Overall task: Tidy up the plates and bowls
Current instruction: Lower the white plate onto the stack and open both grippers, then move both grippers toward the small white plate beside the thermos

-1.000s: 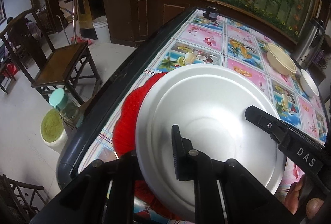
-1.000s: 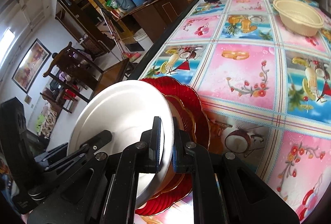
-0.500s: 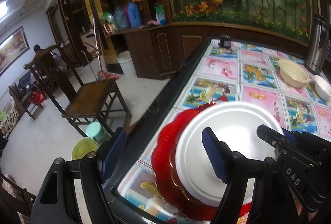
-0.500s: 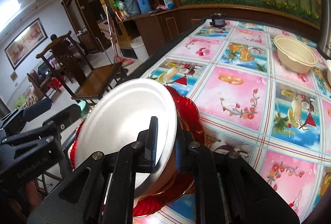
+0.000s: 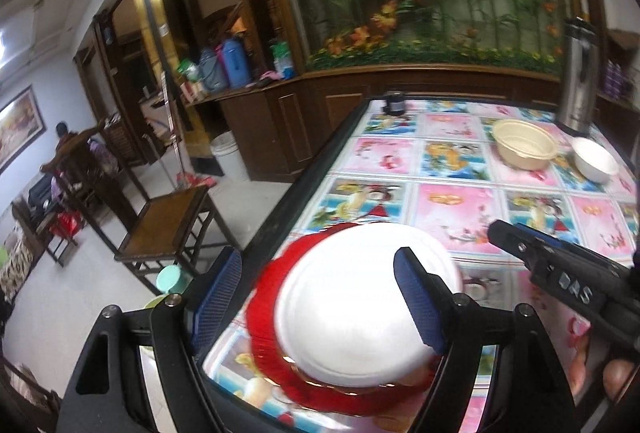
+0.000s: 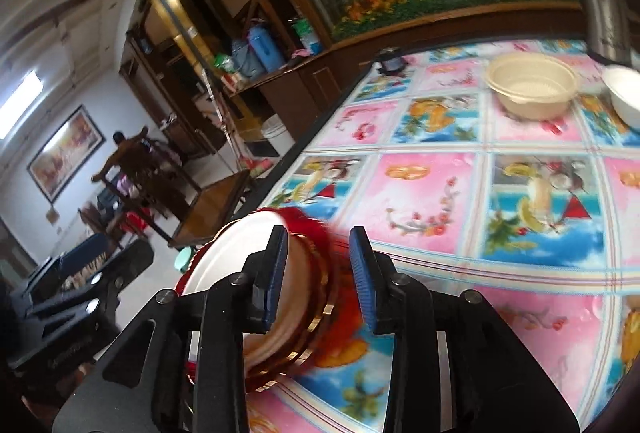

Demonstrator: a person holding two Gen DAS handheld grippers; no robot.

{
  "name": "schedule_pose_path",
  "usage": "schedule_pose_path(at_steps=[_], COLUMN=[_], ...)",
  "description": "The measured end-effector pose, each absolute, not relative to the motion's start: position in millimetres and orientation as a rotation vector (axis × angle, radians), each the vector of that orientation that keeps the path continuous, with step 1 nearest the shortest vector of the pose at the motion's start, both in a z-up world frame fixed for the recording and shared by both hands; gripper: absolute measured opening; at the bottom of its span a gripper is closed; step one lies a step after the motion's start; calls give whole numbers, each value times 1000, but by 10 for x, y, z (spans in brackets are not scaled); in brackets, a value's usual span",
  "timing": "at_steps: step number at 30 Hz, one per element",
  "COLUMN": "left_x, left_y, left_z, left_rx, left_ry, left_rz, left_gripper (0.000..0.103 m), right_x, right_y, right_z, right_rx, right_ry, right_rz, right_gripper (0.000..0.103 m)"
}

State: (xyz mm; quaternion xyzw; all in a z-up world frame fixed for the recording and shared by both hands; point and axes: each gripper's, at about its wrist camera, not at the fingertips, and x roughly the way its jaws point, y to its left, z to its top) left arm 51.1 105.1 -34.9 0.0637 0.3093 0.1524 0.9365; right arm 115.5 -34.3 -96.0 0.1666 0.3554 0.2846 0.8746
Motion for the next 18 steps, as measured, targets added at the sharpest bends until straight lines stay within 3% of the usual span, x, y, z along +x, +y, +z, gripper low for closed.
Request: schedule_pose_path(at_steps=[18], left_x=[476], left_y=[-300], left_z=[-493], left_rx=[363], left_ry=[666], left_rz=[72], left_gripper=[79], right_x=[1285], right_y=[-1451], right_z=[-1229], right_rx=[593], right_ry=[764], right_rz=[494], right_gripper=[36])
